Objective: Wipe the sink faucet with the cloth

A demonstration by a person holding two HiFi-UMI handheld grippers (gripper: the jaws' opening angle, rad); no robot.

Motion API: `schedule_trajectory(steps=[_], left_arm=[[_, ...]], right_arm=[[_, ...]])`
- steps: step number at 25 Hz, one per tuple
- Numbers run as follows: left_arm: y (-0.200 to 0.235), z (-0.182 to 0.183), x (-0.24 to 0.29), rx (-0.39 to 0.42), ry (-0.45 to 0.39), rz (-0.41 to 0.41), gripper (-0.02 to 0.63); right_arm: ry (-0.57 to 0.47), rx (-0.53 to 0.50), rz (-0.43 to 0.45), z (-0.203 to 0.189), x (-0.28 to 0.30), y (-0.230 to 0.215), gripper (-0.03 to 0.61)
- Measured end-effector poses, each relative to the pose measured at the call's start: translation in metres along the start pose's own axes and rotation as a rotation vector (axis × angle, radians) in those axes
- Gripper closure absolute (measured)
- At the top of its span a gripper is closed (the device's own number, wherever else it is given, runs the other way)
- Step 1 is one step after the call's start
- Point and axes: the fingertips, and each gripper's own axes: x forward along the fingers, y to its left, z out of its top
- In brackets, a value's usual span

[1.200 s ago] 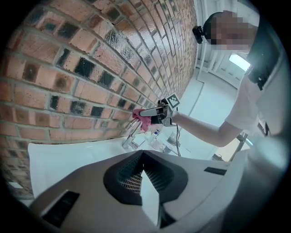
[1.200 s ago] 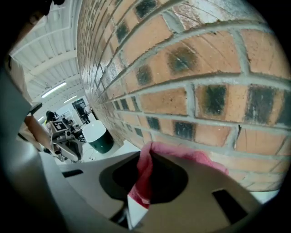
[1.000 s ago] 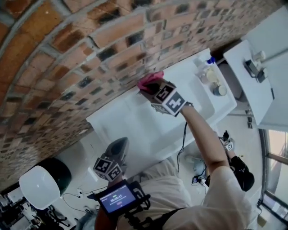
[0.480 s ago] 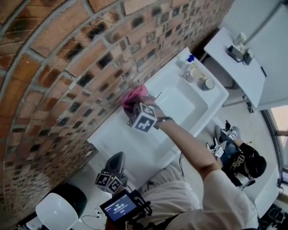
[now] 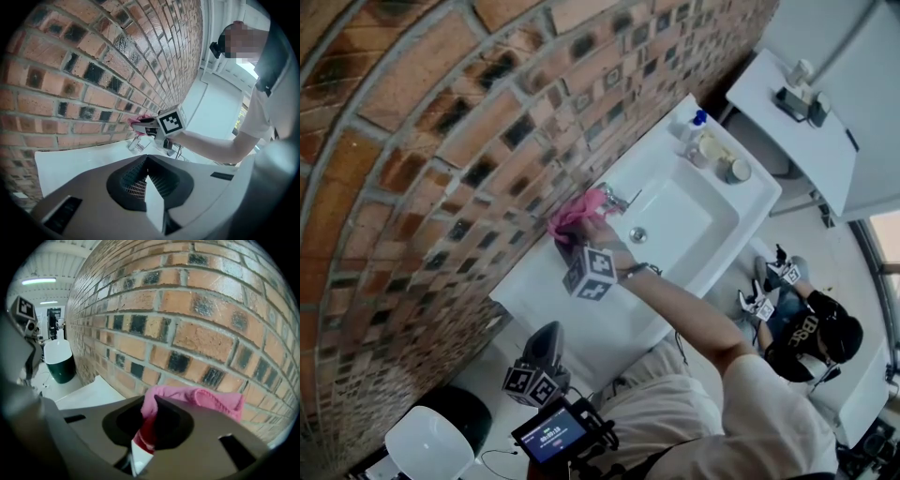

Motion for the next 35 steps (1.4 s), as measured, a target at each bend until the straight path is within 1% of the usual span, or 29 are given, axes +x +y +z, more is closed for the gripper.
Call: schedule_trajectory(steps=[2, 3, 5, 9, 13, 15, 17, 18, 21, 23, 26, 28, 31, 35], left_arm=[[0.002, 0.001, -0.002, -0.011, -0.007, 0.002, 0.611], [0.003, 0.003, -0.002, -0.013, -0.010, 0.003, 0.611], [0.003, 0.007, -0.002, -0.012, -0.012, 0.008, 0.611], [0.009, 0.003, -0.005, -0.027, -0.011, 0.020, 0.611], [0.013, -0.002, -0.008, -0.030, -0.003, 0.032, 0.611], [0.014, -0.005, -0.008, -0.037, 0.000, 0.034, 0.611], [0.016, -0.008, -0.009, -0.042, 0.001, 0.038, 0.611], [0.017, -0.009, -0.010, -0.044, 0.000, 0.041, 0.611], [0.018, -0.009, -0.010, -0.050, -0.002, 0.044, 0.611], [0.015, -0.007, -0.010, -0.050, 0.001, 0.042, 0.611], [0.014, -0.008, -0.009, -0.052, 0.006, 0.043, 0.611], [0.014, -0.010, -0.007, -0.052, 0.012, 0.042, 0.611], [0.015, -0.016, -0.006, -0.056, 0.019, 0.043, 0.611], [0.014, -0.020, -0.004, -0.065, 0.027, 0.049, 0.611]], right_arm=[[-0.030, -0.035, -0.061, -0.004, 0.004, 0.004, 0.528], [-0.033, -0.044, -0.072, -0.007, 0.008, 0.008, 0.528], [-0.035, -0.029, -0.055, -0.015, 0.015, 0.019, 0.528], [-0.045, 0.012, -0.037, -0.028, 0.030, 0.033, 0.528], [0.010, 0.059, 0.024, -0.044, 0.050, 0.049, 0.528], [0.051, 0.130, 0.036, -0.060, 0.060, 0.051, 0.528], [0.097, 0.237, 0.033, -0.082, 0.069, 0.048, 0.528], [0.118, 0.291, 0.016, -0.096, 0.073, 0.045, 0.528], [0.154, 0.464, -0.078, -0.140, 0.077, 0.024, 0.528], [0.114, 0.626, -0.153, -0.162, 0.074, 0.004, 0.528], [-0.022, 0.917, -0.277, -0.186, 0.062, -0.032, 0.528], [-0.069, 1.095, -0.346, -0.201, 0.057, -0.050, 0.528], [-0.091, 1.316, -0.418, -0.216, 0.062, -0.067, 0.528], [-0.095, 1.634, -0.457, -0.232, 0.076, -0.070, 0.528]])
